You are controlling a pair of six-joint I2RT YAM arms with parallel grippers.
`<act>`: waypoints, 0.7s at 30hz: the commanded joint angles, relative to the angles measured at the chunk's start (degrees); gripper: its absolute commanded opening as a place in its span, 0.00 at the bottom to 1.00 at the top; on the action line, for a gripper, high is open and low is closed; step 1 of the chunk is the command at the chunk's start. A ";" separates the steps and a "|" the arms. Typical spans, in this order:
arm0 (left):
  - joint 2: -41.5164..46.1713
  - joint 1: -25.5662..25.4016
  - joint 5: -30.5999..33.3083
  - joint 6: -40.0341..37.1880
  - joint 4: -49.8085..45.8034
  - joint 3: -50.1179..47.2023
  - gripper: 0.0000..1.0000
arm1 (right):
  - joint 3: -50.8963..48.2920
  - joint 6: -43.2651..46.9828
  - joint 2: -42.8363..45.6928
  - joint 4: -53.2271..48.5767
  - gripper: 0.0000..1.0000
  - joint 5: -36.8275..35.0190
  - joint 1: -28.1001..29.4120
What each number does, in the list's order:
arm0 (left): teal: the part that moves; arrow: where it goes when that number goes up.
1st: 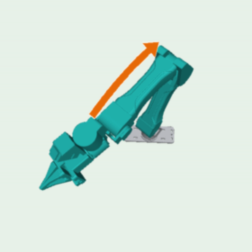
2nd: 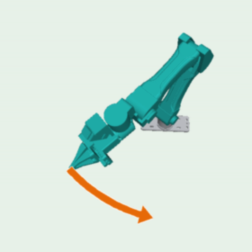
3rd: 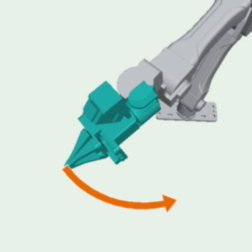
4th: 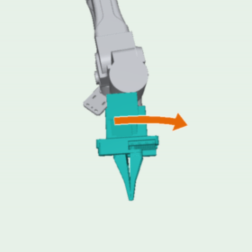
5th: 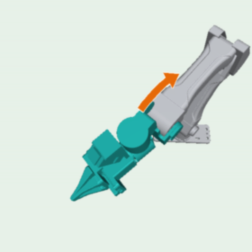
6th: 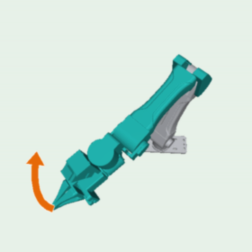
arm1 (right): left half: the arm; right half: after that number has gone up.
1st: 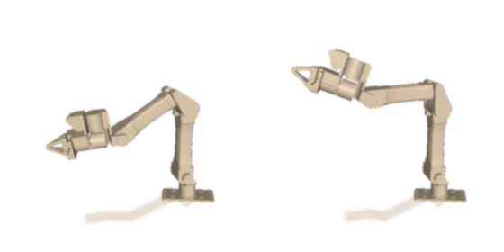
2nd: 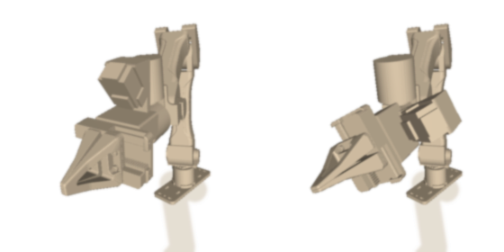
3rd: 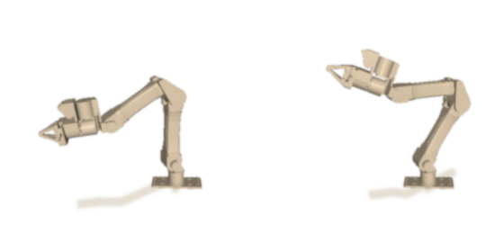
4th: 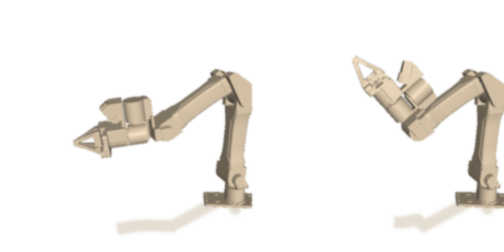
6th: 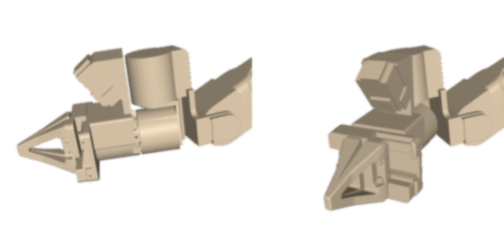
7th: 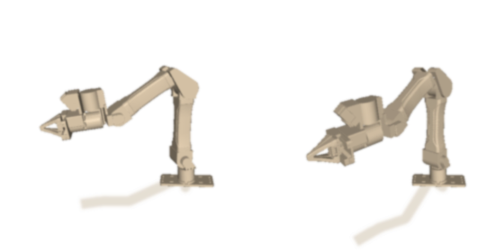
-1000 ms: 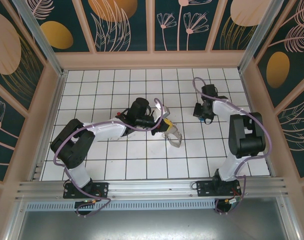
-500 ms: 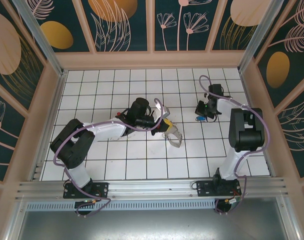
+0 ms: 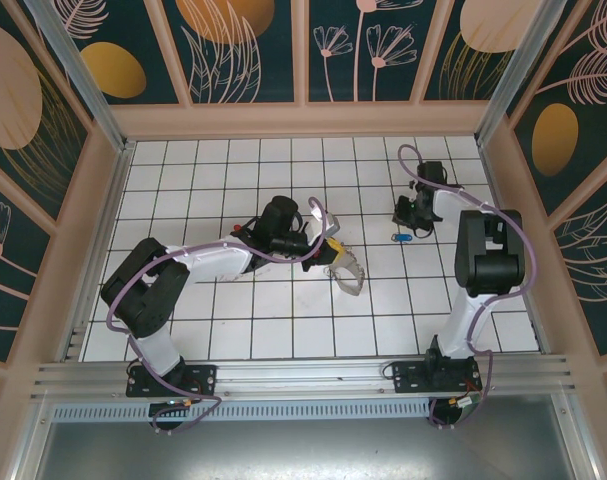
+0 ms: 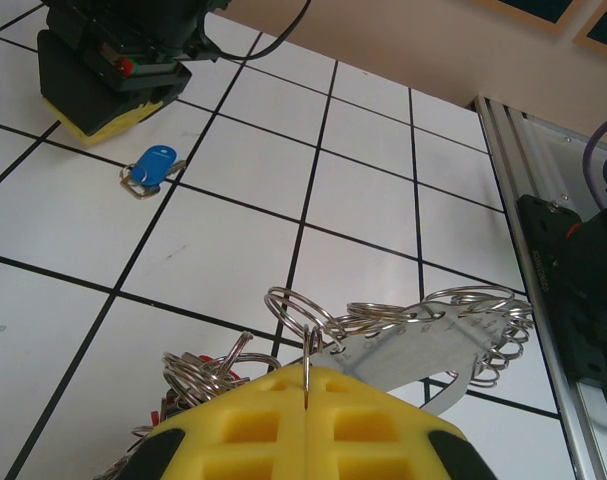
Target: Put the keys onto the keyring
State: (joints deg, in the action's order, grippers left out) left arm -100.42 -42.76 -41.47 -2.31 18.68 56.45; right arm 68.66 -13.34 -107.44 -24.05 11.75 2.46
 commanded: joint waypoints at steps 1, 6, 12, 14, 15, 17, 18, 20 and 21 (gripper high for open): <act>1.90 -0.39 -0.53 -0.69 0.04 0.55 0.00 | -0.73 0.08 3.22 -3.68 0.21 -4.00 0.55; 1.89 -0.44 -0.68 -0.90 0.18 0.84 0.00 | -2.47 -0.63 3.89 -4.47 0.25 -2.00 0.71; 1.82 -0.42 -0.79 -0.75 0.43 0.94 0.00 | -3.05 -0.83 3.55 -4.89 0.25 -2.15 0.90; 1.88 -0.48 -0.72 -0.64 0.40 0.99 0.00 | -3.17 -0.81 3.39 -5.08 0.25 -1.65 1.03; 1.85 -0.48 -0.72 -0.67 0.52 0.98 0.00 | -3.23 -0.81 3.14 -5.21 0.24 -1.64 1.01; 1.81 -0.48 -0.72 -0.61 0.45 1.02 0.00 | -3.44 -0.90 3.05 -5.23 0.23 -1.95 1.21; 1.79 -0.48 -0.71 -0.57 0.42 0.98 0.00 | -3.60 -0.85 2.94 -5.26 0.23 -2.16 1.32; 1.68 -0.48 -0.75 -0.48 0.42 0.99 0.00 | -3.95 -0.83 2.85 -4.90 0.21 -1.67 1.49; 1.61 -0.48 -0.73 -0.42 0.40 1.03 0.00 | -4.06 -0.89 2.85 -4.73 0.21 -1.43 1.63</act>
State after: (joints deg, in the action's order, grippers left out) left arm -100.42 -42.78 -41.47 -2.31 18.68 56.45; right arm 65.56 -13.87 -105.56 -27.44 10.11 3.38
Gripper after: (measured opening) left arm 0.058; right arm 0.213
